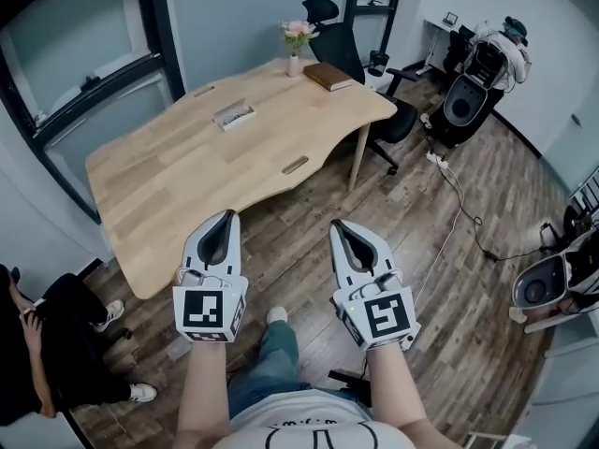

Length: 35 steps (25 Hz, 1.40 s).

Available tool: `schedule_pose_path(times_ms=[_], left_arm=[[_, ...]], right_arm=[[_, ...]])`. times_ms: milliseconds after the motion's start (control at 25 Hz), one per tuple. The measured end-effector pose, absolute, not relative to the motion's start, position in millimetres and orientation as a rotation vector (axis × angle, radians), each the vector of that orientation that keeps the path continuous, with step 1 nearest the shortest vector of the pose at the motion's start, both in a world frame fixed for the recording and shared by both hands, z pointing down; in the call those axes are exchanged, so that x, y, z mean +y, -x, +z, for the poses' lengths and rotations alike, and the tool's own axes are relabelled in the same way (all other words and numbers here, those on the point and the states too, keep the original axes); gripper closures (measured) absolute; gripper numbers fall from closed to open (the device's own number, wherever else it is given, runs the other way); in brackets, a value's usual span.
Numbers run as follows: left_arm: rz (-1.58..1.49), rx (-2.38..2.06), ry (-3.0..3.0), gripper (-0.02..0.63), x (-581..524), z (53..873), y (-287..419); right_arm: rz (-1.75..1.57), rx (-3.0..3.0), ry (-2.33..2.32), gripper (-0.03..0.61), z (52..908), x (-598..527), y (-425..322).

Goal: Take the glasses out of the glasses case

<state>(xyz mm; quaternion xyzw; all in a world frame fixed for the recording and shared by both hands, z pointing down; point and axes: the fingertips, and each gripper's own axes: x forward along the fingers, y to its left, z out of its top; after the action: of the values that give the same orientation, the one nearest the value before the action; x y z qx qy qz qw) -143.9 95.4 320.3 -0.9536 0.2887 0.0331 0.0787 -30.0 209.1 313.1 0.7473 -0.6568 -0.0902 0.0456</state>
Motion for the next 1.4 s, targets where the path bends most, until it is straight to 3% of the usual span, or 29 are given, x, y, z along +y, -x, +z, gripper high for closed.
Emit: schedule_pose_path(times_ms=[440,1320,1400], left_arm=[[0.056,0.926,2.842,0.598,-96,317,28],[-0.077,1.63,2.576,0.597,-341,350,-83],[-0.097,1.678,2.55,0.597,-348,353,-86]], right_arm=[[-0.238,-2.112,-2.189,0.568,311,-9,-85],[-0.142,-2.524,-1.562,0.566,351,-325,-244],[-0.1,-2.549,-1.483,0.541,361,-343,-247]])
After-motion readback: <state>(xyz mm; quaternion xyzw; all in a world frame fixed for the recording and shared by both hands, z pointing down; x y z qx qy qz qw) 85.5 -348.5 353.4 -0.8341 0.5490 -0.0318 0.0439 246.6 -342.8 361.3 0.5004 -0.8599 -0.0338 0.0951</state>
